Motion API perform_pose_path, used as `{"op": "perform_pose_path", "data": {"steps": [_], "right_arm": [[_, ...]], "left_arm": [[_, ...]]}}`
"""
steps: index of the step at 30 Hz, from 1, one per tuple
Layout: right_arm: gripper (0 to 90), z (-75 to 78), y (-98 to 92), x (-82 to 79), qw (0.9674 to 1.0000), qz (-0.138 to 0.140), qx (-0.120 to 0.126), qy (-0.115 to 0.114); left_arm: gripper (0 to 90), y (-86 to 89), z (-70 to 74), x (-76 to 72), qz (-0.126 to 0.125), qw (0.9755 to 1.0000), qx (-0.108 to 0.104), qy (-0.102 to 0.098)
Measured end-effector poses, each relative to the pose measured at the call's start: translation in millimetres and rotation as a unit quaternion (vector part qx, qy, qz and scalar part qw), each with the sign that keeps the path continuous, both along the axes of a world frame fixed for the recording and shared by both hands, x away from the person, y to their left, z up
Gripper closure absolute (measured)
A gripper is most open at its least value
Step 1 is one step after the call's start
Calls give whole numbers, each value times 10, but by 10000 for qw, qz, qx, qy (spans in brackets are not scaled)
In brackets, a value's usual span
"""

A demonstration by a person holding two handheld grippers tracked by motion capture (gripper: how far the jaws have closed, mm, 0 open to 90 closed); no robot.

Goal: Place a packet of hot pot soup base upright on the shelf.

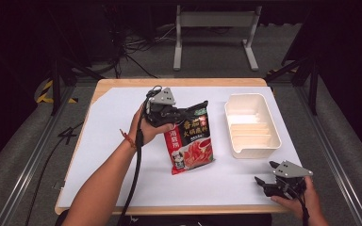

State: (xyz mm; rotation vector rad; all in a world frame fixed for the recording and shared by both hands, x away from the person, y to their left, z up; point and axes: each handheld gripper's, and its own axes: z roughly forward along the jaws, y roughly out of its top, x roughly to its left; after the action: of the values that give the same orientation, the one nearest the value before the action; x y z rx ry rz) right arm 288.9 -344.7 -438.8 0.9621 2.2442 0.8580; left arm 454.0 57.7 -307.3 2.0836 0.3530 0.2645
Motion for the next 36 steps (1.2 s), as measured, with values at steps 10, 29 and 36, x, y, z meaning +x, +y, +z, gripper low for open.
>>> {"op": "perform_pose_path", "data": {"steps": [10, 29, 36], "right_arm": [[230, -7, -10, 3, 10000, -13, 27, 14], [230, -20, -25, 13, 10000, -3, 61, 48], [230, -18, -36, 13, 9999, -11, 101, 37]], "left_arm": [[872, -194, 241, 180, 39, 9989, -438, -145], [879, -762, 558, 602, -84, 9938, -1095, -150], [879, -1090, 614, 671, -147, 9928, -1183, -134]]}}
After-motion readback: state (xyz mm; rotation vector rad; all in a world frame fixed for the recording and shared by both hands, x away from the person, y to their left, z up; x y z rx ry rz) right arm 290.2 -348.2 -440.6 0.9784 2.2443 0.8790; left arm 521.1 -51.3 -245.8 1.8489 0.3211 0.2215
